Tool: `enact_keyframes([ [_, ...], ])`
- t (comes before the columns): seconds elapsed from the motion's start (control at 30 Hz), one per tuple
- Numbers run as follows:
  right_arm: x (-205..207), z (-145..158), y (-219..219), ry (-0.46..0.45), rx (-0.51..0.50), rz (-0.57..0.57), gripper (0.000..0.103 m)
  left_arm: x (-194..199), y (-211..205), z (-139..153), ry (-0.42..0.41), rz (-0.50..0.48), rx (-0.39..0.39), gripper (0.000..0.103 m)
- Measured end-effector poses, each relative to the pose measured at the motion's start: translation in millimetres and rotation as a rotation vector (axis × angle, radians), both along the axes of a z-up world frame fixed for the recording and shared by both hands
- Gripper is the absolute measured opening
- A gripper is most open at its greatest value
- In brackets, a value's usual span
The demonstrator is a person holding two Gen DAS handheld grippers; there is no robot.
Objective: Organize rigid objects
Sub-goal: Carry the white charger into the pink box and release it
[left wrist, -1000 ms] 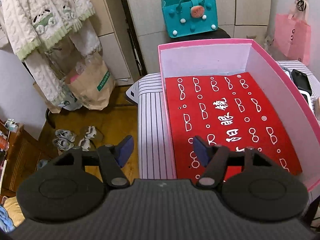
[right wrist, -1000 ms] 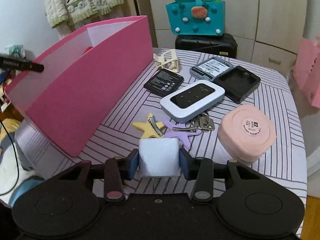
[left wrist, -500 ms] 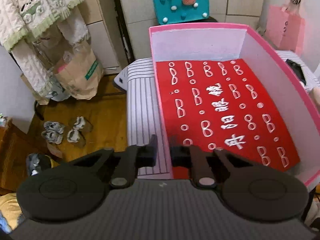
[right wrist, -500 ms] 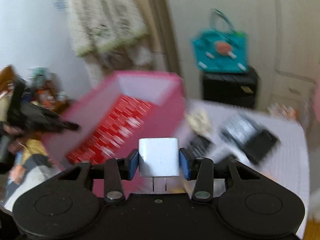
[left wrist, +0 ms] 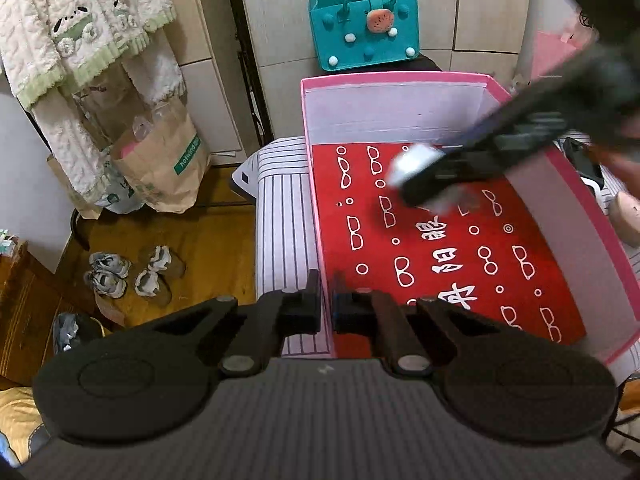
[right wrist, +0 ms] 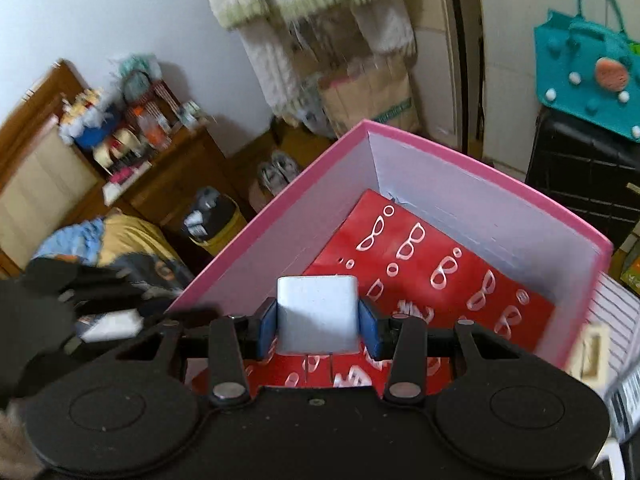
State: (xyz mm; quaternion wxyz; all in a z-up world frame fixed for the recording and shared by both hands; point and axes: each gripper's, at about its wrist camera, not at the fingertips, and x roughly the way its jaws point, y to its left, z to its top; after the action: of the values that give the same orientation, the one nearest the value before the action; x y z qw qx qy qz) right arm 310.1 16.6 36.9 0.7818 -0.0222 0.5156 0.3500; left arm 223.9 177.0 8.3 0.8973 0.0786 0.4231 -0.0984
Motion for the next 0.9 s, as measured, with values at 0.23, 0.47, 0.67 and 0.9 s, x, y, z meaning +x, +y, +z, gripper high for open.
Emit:
enact_keyframes([
  [0.23, 44, -37, 33, 0.067, -0.115, -0.038, 0.048, 6, -3, 0, 0.005, -0.021, 0.035, 0.004],
  [0.47, 52, -66, 42, 0.048, -0.163, -0.038, 0.049, 4, -5, 1, 0.003, -0.022, 0.036, 0.004],
  [0.67, 45, -54, 35, 0.011, -0.130, -0.044, 0.060, 3, -5, 1, -0.005, -0.008, 0.030, 0.004],
  [0.9, 17, 12, -7, -0.099, -0.026, -0.052, 0.062, 2, -3, 0, -0.010, -0.011, 0.027, 0.004],
])
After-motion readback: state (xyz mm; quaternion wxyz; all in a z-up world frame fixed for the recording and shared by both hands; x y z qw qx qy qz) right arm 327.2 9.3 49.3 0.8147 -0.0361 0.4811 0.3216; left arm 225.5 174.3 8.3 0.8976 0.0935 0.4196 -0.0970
